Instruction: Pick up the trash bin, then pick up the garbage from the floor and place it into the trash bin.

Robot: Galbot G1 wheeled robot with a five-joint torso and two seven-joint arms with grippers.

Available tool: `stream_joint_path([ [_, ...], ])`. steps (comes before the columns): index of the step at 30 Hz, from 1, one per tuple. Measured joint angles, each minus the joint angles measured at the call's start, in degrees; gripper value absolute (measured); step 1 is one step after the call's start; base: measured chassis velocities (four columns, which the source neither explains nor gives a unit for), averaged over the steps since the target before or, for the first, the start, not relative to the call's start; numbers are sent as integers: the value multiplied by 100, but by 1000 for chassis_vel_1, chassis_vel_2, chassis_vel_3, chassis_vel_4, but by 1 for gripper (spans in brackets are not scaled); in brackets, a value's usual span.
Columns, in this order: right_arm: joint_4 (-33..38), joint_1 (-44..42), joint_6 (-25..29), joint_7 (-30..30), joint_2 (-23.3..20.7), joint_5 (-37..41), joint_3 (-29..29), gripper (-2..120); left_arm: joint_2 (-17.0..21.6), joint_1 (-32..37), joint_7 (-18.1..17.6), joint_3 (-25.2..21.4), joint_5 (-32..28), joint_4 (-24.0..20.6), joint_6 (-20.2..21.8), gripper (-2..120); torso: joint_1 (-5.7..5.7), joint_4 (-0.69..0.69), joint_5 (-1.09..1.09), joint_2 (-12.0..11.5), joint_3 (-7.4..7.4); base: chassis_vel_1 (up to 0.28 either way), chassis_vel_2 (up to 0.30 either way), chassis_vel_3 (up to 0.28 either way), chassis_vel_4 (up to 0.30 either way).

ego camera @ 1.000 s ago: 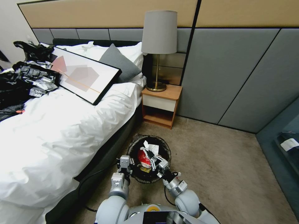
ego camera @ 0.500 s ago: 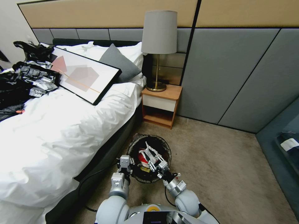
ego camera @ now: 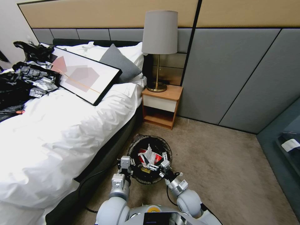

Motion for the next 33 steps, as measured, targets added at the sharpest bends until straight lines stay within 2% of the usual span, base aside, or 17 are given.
stream_joint_path([
  [9,103,-4,10,18,-22,26,162,114,3,5,3,-13,-1,-48,0,0,0,0,0,0,0,0,0,0,0],
  [13,150,-19,46,19,-17,32,213,112,2,4,4,-23,-2,-47,0,0,0,0,0,0,0,0,0,0,0],
  [20,221,-57,145,31,-14,75,383,100,9,-7,-4,-111,-45,-21,-4,0,0,0,0,0,0,0,0,0,0],
  [33,219,-180,327,76,-16,142,618,100,10,-22,-26,-225,-156,-39,-8,0,0,0,0,0,0,0,0,0,0],
])
